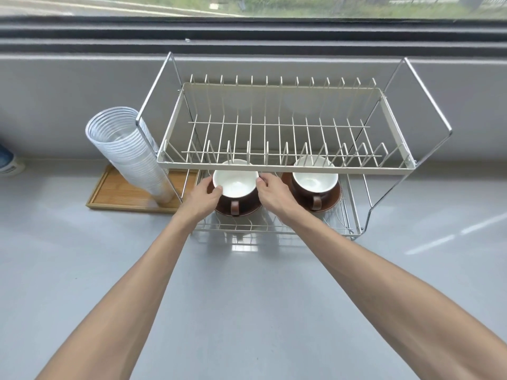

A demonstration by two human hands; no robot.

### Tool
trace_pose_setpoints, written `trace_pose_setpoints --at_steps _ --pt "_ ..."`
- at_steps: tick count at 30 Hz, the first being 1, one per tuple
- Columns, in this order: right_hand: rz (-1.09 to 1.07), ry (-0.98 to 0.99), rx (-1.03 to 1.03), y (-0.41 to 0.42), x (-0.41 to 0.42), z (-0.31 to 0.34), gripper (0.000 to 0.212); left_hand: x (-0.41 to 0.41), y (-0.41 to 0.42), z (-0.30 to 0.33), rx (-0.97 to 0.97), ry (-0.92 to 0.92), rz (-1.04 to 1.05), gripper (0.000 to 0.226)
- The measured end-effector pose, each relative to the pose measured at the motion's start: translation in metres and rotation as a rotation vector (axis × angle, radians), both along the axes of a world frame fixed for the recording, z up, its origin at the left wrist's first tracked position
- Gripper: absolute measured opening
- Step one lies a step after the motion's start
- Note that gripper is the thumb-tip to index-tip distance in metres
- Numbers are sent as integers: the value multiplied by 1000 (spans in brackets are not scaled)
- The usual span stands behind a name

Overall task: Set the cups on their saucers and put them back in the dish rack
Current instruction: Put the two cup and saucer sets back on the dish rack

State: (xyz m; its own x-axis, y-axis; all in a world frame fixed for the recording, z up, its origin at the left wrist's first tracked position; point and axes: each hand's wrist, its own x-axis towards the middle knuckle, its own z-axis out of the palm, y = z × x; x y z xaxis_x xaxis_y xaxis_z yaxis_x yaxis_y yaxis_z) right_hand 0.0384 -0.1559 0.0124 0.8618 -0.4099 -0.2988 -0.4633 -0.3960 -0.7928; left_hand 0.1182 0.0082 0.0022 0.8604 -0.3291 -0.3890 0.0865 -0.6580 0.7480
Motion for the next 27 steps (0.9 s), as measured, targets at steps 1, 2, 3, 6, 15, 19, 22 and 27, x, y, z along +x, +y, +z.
trace_pose_setpoints --at_steps 1,2,3,6,15,19,22,27 --pt "7 13 -5 1 -4 4 37 -2 2 2 33 -10 -22 51" --pt "13 21 -11 1 -9 8 40 -4 4 5 66 -17 -42 52" --pt "24 24 -15 1 -14 12 40 -7 6 8 99 -25 -62 52" --pt "114 67 -50 0 -33 24 38 -20 13 18 232 -73 -167 50" --pt "441 276 -496 -16 -92 38 38 -76 12 48 703 -263 -610 47" --pt "456 138 -939 -32 -121 31 33 -100 -12 60 753 -462 -671 48" --pt "440 29 -969 -35 -128 25 40 -109 -21 60 688 -589 -663 49" --pt "305 -41 -919 -55 -136 26 53 -119 -50 54 456 -732 -544 53"
